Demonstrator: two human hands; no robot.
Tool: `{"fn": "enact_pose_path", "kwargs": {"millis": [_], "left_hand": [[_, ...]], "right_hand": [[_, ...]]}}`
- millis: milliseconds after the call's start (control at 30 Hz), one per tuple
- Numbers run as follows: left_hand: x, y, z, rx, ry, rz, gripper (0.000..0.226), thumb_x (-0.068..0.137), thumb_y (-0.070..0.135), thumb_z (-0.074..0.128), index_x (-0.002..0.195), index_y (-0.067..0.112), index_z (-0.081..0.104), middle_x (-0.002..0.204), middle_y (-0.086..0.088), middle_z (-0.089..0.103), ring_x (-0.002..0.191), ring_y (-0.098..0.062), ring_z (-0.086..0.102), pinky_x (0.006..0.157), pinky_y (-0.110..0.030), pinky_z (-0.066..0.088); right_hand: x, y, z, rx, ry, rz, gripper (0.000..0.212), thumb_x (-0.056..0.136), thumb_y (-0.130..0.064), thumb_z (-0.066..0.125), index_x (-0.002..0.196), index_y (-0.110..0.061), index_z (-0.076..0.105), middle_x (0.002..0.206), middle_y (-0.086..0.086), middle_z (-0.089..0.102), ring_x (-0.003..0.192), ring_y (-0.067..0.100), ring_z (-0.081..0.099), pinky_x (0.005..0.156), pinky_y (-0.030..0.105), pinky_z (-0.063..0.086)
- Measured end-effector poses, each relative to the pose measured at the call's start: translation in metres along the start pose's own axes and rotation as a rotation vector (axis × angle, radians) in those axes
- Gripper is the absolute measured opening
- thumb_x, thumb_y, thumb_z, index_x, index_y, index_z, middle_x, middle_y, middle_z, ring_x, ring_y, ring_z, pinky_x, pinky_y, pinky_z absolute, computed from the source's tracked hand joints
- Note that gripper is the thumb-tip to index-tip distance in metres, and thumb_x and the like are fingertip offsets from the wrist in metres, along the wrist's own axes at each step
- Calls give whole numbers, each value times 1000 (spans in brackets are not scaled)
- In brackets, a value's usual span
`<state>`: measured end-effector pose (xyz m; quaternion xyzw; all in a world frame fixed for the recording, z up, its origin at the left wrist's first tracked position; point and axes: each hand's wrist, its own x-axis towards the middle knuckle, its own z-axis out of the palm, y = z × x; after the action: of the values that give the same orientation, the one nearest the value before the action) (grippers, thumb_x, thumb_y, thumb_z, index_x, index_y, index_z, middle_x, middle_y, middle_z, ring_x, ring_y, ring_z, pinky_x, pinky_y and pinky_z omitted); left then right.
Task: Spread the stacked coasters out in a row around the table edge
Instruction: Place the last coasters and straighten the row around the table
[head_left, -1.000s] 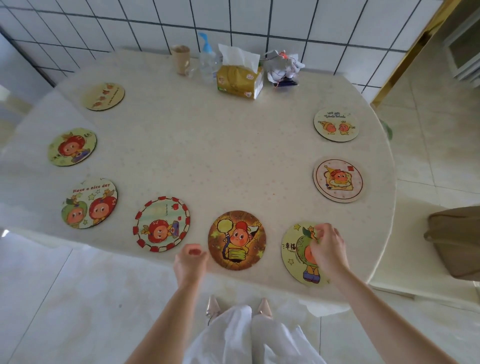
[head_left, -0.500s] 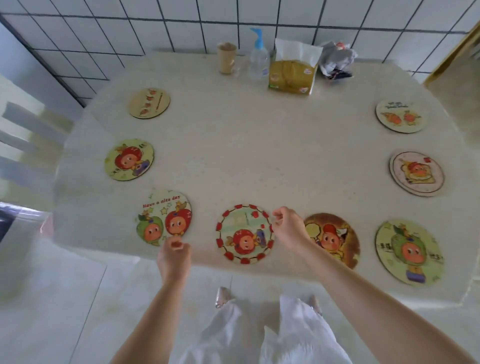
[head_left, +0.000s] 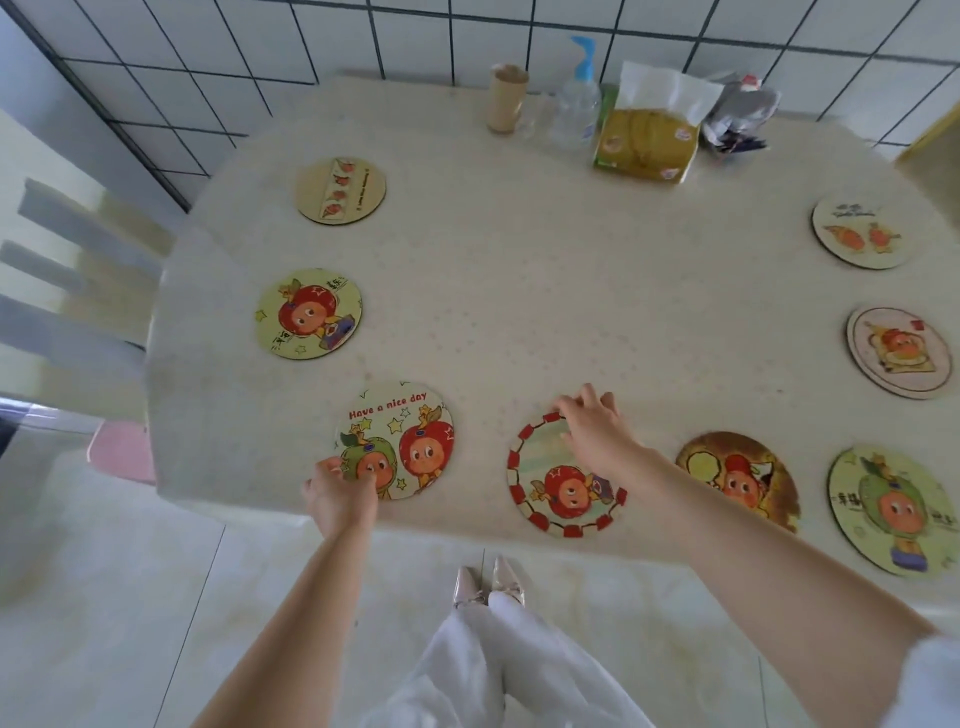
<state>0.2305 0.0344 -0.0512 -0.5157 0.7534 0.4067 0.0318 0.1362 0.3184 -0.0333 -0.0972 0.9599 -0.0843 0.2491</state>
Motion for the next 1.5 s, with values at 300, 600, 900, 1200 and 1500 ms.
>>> {"fn": "enact_pose_path", "kwargs": {"millis": [300,600,900,1200,1500], "left_hand": [[11,0,-5,-112,-27,-78,46,79,9,71,122,7,57,121,-14,63,109,-30,60,89,-41,52],[10,1,-7,-185,-53,-139,44,81,8,69,123,10,56,120,-12,65,102,-29,64,79,-39,55],[5,7,-6,-225,-16,-157,44,82,5,68,124,8,56,120,-13,64,105,-29,61,74,-32,48],[2,8,-5,-313,19,-123,31,79,-1,63,102,17,54,102,-8,64,85,-25,58,57,-28,44],[4,10,-14,-266,-34,-67,32,83,-3,55,105,20,52,98,-4,64,86,-25,60,53,-28,41]], "right_hand": [[0,20,-22,473,14,125,18,99,-12,42,108,-13,58,98,6,61,62,14,53,54,22,45],[-37,16,38,1440,113,877,21,96,-8,41,110,-14,56,104,14,63,92,35,65,73,51,59],[-54,5,53,1522,280,934,16,95,-8,43,103,-14,56,89,6,62,78,27,65,60,40,59],[-61,18,49,647,207,510,4,89,-9,52,85,-9,52,83,8,59,74,22,53,52,25,36],[-59,18,48,587,220,465,9,90,-6,54,94,-7,46,86,6,52,81,23,51,54,23,33]]}}
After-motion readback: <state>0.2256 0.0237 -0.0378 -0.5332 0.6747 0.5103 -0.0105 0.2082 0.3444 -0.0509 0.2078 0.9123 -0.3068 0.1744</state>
